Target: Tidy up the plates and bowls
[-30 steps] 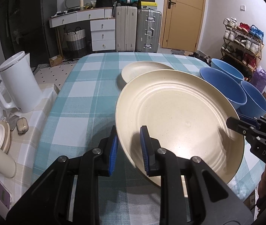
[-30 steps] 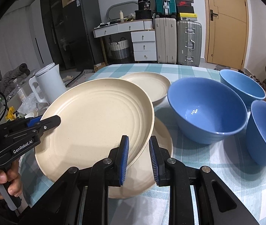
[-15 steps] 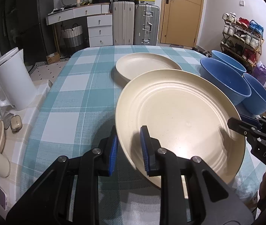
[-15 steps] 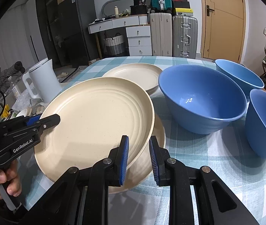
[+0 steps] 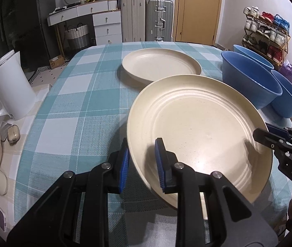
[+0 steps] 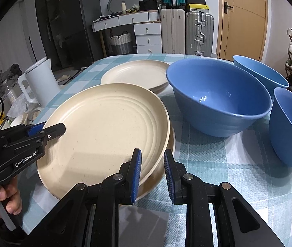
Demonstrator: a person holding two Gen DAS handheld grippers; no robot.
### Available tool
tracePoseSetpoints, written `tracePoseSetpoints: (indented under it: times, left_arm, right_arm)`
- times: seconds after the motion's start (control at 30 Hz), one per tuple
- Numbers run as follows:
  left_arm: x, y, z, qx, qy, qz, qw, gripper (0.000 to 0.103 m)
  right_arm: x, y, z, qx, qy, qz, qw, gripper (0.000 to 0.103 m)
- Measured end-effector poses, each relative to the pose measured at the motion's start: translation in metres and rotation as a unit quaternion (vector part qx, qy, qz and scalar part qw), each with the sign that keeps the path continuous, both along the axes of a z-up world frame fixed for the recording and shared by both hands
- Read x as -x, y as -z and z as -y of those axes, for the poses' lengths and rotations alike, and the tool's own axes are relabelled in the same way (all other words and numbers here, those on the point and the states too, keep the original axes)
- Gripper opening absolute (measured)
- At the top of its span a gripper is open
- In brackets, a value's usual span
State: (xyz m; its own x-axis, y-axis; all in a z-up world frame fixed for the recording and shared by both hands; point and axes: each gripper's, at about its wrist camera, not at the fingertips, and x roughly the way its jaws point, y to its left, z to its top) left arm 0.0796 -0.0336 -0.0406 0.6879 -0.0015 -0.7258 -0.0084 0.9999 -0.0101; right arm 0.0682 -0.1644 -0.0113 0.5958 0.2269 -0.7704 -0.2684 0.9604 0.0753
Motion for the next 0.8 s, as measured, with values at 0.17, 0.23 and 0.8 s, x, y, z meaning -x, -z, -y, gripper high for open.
tracePoseSetpoints:
  times: [0.17, 0.23, 0.8]
  left_arm:
    - [-0.003, 0.006, 0.003, -0.012, 0.005, 0.003, 0.9999, 0.022]
    - [-0.006, 0.009, 0.003, -0.014, 0.006, 0.001, 0.9999, 0.022]
    - [-0.005, 0.020, 0.018, -0.051, 0.010, -0.005, 0.9986, 0.024]
  right_arm:
    - [-0.001, 0.004, -0.006, 0.012, 0.005, 0.002, 1.000, 0.023]
    - [-0.002, 0.005, -0.006, 0.011, 0.005, 0.000, 1.000, 0.023]
    - [-0.002, 0.021, -0.022, 0.042, 0.013, 0.006, 0.999, 0.023]
